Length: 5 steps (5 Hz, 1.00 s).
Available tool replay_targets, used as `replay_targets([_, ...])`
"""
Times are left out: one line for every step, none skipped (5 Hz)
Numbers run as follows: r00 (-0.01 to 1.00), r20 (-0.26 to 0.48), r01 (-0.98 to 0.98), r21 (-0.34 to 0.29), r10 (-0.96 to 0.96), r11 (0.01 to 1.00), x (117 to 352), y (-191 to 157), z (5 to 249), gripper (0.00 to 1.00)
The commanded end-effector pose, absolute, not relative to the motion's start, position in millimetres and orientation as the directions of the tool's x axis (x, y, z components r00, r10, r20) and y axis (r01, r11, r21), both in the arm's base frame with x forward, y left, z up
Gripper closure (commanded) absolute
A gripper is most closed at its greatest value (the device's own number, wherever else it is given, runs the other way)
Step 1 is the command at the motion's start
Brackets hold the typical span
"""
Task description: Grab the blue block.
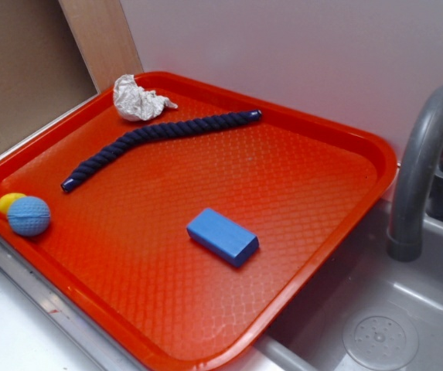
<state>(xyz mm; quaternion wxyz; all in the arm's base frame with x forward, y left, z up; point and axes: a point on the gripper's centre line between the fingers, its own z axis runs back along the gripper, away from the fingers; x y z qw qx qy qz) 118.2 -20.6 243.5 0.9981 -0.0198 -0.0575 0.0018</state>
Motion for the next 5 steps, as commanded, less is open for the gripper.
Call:
replay_targets([0.993, 0.115, -0.001, -0.04, 0.006, 0.999, 118, -21, 243, 0.0])
replay_targets([0.96, 0.117, 0.245, 0.093, -0.255, 0.965, 134, -28, 247, 0.0])
replay_targets([0.858, 0.119, 0.456, 0.27, -0.499, 0.848, 162, -46, 239, 0.0])
replay_targets([0.7, 0.135, 0.626, 0.357, -0.701, 0.693, 178, -70, 238, 0.0])
replay_targets([0.506, 0.036, 0.792, 0.377, -0.862, 0.48, 185, -118, 225, 0.0])
